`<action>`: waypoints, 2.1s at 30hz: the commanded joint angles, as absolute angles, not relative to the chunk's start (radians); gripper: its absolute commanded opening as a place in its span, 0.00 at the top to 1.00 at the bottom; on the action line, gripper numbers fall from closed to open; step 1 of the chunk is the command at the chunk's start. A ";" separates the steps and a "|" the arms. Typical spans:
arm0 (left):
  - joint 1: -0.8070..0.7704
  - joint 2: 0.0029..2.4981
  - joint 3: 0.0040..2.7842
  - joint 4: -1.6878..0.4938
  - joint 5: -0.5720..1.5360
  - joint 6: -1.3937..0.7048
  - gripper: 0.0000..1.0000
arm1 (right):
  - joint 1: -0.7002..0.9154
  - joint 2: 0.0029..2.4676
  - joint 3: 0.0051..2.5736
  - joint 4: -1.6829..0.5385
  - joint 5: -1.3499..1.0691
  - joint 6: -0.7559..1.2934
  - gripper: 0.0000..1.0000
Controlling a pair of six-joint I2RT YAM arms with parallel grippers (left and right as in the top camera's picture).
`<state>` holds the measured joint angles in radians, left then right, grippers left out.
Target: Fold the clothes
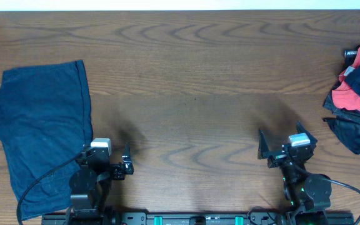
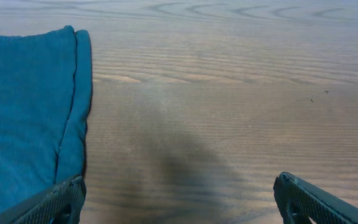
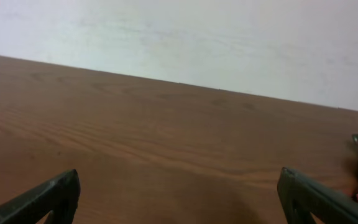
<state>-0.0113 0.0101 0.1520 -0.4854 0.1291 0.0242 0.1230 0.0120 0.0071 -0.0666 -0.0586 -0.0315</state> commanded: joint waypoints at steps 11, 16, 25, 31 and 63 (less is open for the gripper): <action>-0.012 0.015 0.155 -0.356 0.224 -0.005 0.02 | 0.132 0.028 0.025 -0.098 -0.136 0.187 0.01; -0.012 0.125 0.224 -0.352 0.224 -0.004 0.02 | 0.132 0.105 0.111 -0.202 -0.131 0.186 0.01; -0.012 0.574 0.557 -0.388 0.220 0.012 0.02 | 0.131 0.444 0.411 -0.318 -0.128 0.175 0.01; -0.012 0.949 0.854 -0.617 0.222 0.037 0.02 | 0.132 0.760 0.688 -0.543 -0.161 0.174 0.01; 0.459 1.356 1.073 -0.871 0.256 -0.204 0.14 | 0.130 1.158 0.995 -0.948 -0.278 0.034 0.01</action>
